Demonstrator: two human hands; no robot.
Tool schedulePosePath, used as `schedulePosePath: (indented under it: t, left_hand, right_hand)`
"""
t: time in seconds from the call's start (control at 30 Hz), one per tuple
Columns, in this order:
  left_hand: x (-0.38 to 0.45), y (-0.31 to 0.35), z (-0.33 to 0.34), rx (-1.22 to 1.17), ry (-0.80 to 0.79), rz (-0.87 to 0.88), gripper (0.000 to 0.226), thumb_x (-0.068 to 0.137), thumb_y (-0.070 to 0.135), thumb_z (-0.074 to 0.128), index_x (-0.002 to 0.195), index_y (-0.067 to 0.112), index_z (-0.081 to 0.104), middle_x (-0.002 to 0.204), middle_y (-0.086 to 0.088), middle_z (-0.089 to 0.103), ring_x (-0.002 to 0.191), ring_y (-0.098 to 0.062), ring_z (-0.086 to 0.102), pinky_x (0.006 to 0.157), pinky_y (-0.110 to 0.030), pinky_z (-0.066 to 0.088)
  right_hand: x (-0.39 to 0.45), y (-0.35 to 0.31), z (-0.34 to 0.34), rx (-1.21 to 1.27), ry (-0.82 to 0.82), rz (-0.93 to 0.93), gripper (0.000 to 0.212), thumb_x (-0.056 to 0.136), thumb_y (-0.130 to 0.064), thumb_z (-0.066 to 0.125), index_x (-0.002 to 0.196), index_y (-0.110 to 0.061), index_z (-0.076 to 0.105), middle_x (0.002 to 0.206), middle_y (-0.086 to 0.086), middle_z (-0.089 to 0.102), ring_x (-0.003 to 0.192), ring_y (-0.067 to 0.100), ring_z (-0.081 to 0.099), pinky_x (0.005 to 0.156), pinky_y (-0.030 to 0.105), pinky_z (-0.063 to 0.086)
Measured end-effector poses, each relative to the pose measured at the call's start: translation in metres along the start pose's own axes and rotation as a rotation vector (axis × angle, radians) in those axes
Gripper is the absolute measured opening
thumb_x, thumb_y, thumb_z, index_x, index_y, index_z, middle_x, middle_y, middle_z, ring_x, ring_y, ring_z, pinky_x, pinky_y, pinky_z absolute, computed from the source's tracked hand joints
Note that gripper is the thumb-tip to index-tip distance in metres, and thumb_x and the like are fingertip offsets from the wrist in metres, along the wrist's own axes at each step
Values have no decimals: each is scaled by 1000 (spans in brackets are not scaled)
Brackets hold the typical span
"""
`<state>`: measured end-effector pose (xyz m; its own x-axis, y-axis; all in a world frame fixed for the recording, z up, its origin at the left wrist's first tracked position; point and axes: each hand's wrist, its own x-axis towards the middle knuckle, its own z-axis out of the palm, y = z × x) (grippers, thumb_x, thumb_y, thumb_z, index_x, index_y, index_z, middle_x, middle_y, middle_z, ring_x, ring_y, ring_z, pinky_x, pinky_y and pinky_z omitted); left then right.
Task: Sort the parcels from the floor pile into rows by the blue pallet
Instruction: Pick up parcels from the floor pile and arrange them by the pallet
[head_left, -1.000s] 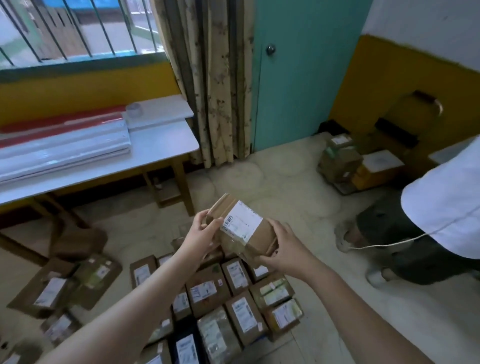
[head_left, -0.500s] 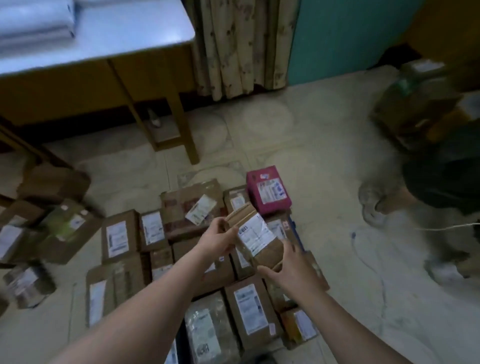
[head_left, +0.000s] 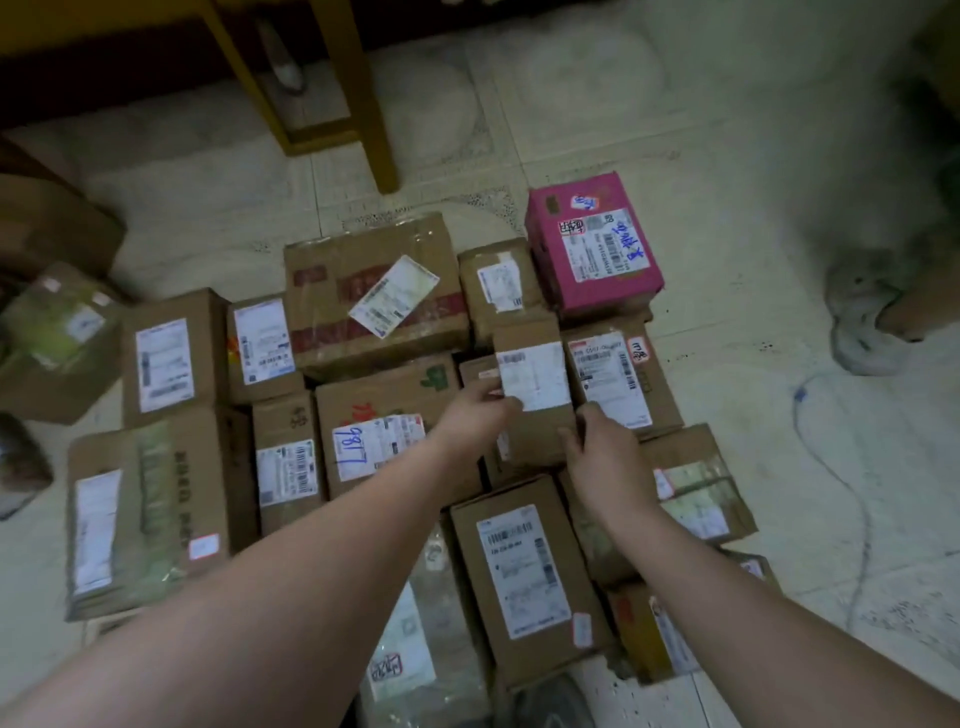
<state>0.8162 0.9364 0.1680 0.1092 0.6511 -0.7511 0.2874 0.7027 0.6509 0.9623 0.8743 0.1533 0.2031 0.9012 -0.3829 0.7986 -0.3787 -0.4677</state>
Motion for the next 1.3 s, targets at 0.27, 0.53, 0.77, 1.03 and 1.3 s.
schedulePosePath:
  t: [0.27,0.53,0.77,1.03,1.3]
  left_hand:
    - [-28,7,-28,444,-103,-67,47,98,34,53,143,21,46,141,-1,54,123,-20,54,101,-30,44]
    - [-128,50,-182,849,284,42,59,96,42,45,149,19,32,144,-9,45,130,-29,43,105,-43,42]
    - [-224,24,-344,972,473,66,48,98,49,38,137,23,44,138,-8,50,130,-30,42,107,-42,35]
    - [-313,-83,-576,1020,473,14,54,98,51,37,141,20,42,139,-10,47,131,-32,39,105,-42,36]
    - [-350,-148,-747,904,481,-103,51,97,49,38,138,20,44,137,-10,48,128,-33,42,104,-45,39]
  right_hand:
    - [12,-7,-16,-409,-98,127,36,102,-39,40,124,-11,48,122,10,53,109,29,55,76,35,46]
    - [14,-217,-67,-479,-140,-208,61,99,-54,30,147,-16,37,147,8,45,136,28,39,110,45,35]
    - [-53,-472,-16,-401,-201,-421,70,99,-61,21,157,-23,14,164,5,16,150,29,13,121,48,15]
    - [-156,-674,117,-438,-228,-490,71,98,-62,21,157,-24,12,164,4,13,150,29,12,121,49,12]
    - [-197,-801,225,-468,-310,-519,73,97,-65,22,158,-26,8,164,5,12,150,30,12,120,52,15]
